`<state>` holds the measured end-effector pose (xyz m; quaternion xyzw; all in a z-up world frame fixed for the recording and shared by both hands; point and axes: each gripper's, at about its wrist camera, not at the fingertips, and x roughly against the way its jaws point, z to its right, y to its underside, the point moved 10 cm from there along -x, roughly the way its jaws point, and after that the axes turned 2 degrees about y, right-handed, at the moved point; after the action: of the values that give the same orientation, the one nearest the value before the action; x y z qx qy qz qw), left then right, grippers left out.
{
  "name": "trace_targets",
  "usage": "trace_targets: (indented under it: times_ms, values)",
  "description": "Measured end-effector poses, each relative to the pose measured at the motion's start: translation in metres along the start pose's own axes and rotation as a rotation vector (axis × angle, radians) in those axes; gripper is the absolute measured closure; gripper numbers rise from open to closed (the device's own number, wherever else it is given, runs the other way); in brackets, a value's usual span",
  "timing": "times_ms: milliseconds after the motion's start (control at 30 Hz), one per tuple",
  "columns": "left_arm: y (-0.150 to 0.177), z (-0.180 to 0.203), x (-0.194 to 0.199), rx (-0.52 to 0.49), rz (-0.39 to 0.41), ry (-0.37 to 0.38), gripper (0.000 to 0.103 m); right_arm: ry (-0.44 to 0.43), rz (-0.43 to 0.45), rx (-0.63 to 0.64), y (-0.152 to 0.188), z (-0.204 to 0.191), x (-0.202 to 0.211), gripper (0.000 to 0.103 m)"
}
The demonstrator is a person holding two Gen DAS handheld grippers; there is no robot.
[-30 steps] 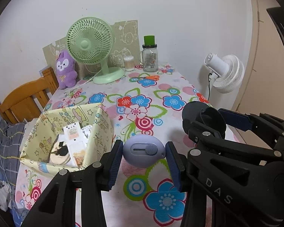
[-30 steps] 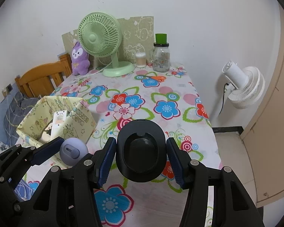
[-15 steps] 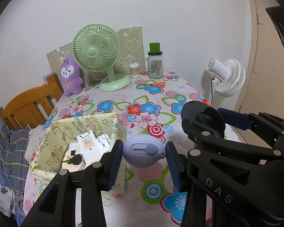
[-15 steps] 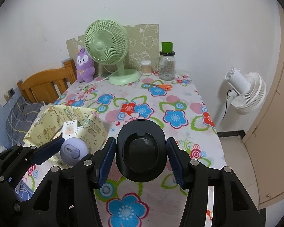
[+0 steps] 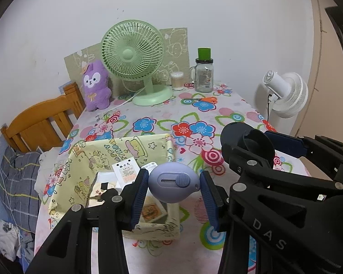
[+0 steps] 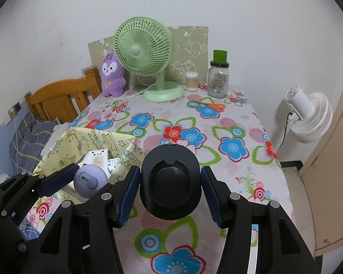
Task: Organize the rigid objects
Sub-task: 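Carry the oval case with the left tool while the right tool carries the black holder to the yellow box, then lower the oval case into the box with the left tool while the right tool releases the black holder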
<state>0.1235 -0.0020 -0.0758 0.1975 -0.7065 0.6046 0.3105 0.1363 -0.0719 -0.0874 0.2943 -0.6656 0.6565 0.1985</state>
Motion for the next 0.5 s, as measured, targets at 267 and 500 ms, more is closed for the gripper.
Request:
trace_targets:
  times_ms: [267, 500]
  values:
    - [-0.001, -0.022, -0.010, 0.005, -0.004, -0.018, 0.056, -0.007, -0.012, 0.013, -0.005, -0.019, -0.016, 0.045]
    - [0.003, -0.044, -0.022, 0.020, -0.020, -0.044, 0.056, -0.031, -0.029, 0.024, -0.008, -0.040, -0.034, 0.045]
